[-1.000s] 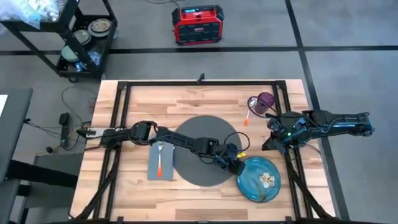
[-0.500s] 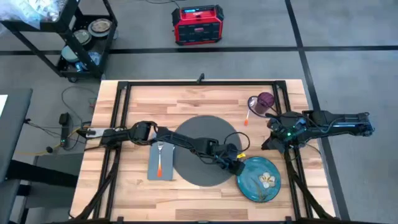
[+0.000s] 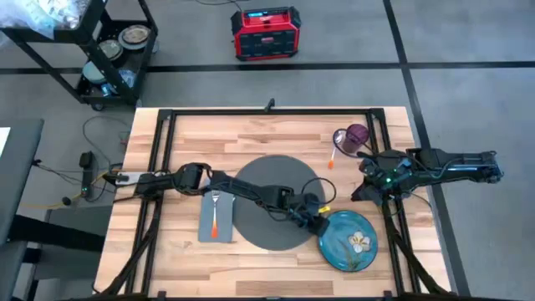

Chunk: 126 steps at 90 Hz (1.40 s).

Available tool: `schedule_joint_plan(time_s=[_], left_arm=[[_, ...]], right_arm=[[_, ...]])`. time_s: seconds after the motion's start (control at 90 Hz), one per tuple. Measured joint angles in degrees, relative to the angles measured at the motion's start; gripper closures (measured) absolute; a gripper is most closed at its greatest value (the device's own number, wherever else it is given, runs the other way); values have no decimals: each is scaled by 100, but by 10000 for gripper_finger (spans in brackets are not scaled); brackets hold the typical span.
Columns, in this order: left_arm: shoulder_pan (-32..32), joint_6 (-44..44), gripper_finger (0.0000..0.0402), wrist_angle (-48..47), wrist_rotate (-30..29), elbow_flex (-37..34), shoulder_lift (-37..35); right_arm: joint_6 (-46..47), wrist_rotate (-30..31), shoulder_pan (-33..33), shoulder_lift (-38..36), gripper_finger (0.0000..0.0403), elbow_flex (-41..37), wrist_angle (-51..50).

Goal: Set table place
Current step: Put the blue plate on top of the gray placemat

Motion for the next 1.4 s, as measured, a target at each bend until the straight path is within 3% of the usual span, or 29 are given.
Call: schedule_joint_plan(time_s=[0.189, 0.478, 0.8, 1.011, 1.178, 1.4], left_arm=[[-3, -52, 302, 199, 64, 6, 32], [-165, -770, 302, 1268, 501, 302, 609], [-20, -656, 302, 1119, 246, 450, 624], [58, -628, 302, 946, 518, 466, 585], [56, -442, 302, 196, 418, 909, 581], [10, -335, 302, -1428, -405, 1639, 557]], right_arm=[[2, 0, 0, 1, 284, 0, -1], [3, 2, -2, 6, 284, -5, -82], [-98, 44, -7, 7, 285, -4, -139], [-129, 37, -7, 4, 285, -4, -175], [-176, 33, -7, 4, 285, -4, -229], [-269, 15, -7, 2, 285, -4, -268]])
